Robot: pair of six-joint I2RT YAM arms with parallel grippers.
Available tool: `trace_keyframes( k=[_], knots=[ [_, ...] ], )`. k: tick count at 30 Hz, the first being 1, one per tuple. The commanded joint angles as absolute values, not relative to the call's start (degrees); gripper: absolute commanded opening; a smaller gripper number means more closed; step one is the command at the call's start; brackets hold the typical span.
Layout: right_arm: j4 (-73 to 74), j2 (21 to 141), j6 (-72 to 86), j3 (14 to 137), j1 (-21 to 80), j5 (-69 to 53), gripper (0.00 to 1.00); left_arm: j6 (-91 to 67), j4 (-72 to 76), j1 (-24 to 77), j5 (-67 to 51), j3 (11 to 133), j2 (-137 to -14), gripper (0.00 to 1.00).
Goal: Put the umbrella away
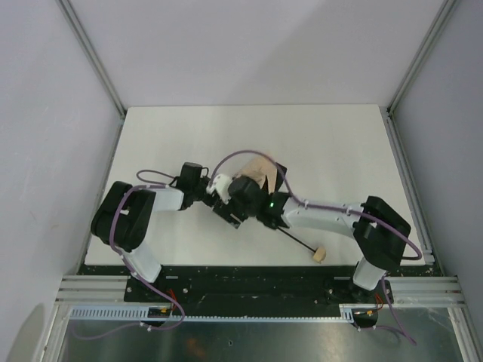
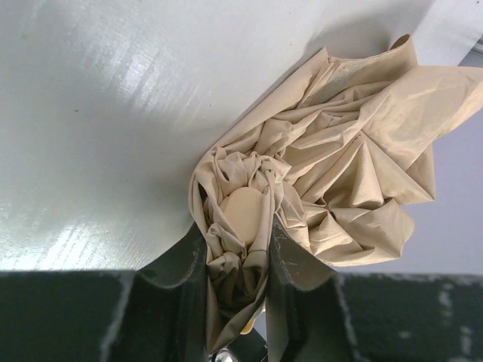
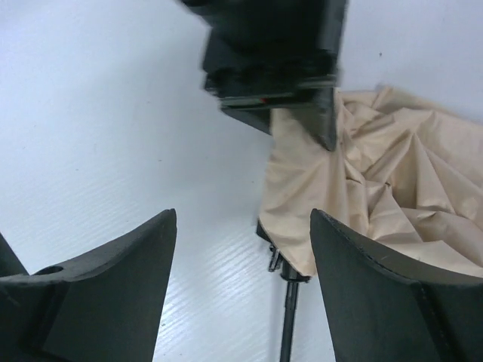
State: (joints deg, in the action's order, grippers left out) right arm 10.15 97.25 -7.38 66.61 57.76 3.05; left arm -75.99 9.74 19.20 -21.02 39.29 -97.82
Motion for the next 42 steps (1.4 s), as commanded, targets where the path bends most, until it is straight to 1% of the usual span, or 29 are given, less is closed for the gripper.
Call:
trace_keyframes(
  k=[1, 4, 10, 15, 21, 22, 24, 27, 29, 30, 32, 33, 34, 36, 38, 39, 42],
  knots=[
    [-0.53, 97.43, -17.03, 61.53, 64.74, 24.14, 0.76, -70.5, -8.27, 18.96, -12.6, 38.46, -101.43, 0.0],
    [-7.46, 100.4, -21.3, 60.04, 67.23, 29.52, 0.75, -69.74, -11.15, 18.65, -12.69, 39.99, -101.65, 0.0],
    [-14.97, 107.76, -25.08, 59.68, 66.95, 33.59, 0.72, -69.18, -14.87, 18.34, -13.34, 41.37, -102.59, 0.0],
    [-15.53, 113.37, -22.83, 59.75, 63.61, 34.05, 0.71, -69.11, -16.05, 18.13, -13.96, 41.8, -102.51, 0.0],
    [-10.59, 116.66, -17.66, 59.88, 59.0, 30.57, 0.61, -68.88, -17.4, 18.14, -14.15, 42.73, -102.03, 0.0],
    [-9.25, 117.08, -16.78, 60.13, 58.33, 29.52, 0.59, -68.85, -17.53, 18.08, -14.41, 42.86, -102.03, 0.0],
    [-5.87, 118.0, -15.18, 60.85, 57.12, 26.98, 0.49, -68.78, -17.79, 18.03, -15.05, 43.3, -102.13, 0.0],
    [-1.58, 119.31, -12.72, 61.21, 55.58, 21.84, 0.26, -68.58, -17.91, 17.98, -15.75, 43.93, -101.91, 0.0],
    [2.51, 120.33, -10.85, 61.47, 54.15, 15.9, 0.11, -67.99, -17.86, 17.74, -16.22, 44.62, -101.55, 0.0],
    [4.37, 120.85, -10.08, 61.71, 53.57, 12.91, 0.05, -67.48, -17.81, 17.53, -16.37, 45.16, -101.22, 0.0],
    [9.51, 121.97, -8.8, 63.11, 52.28, 5.67, 0.01, -66.22, -17.75, 16.99, -16.49, 46.21, -100.32, 0.0],
    [11.61, 122.42, -8.14, 63.85, 51.59, 1.43, 0.01, -65.59, -17.66, 16.67, -16.37, 46.75, -99.82, 0.05],
    [13.32, 122.82, -7.5, 64.36, 50.93, -2.49, 0.0, -64.92, -17.31, 16.29, -16.27, 47.1, -99.08, 0.16],
    [15.59, 123.65, -6.16, 64.91, 49.78, -9.11, 0.0, -63.71, -15.91, 15.23, -16.33, 47.13, -97.1, 0.43],
    [16.75, 124.54, -4.7, 65.07, 48.61, -15.61, 0.0, -62.53, -13.86, 13.94, -16.3, 46.48, -94.28, 0.64],
    [17.03, 125.07, -4.07, 65.14, 47.86, -18.92, 0.0, -61.9, -13.04, 13.21, -16.41, 46.09, -92.84, 0.72],
    [16.75, 126.85, -1.45, 65.34, 45.29, -28.74, 0.0, -60.49, -11.05, 11.13, -17.56, 44.62, -88.98, 0.93]
  ],
)
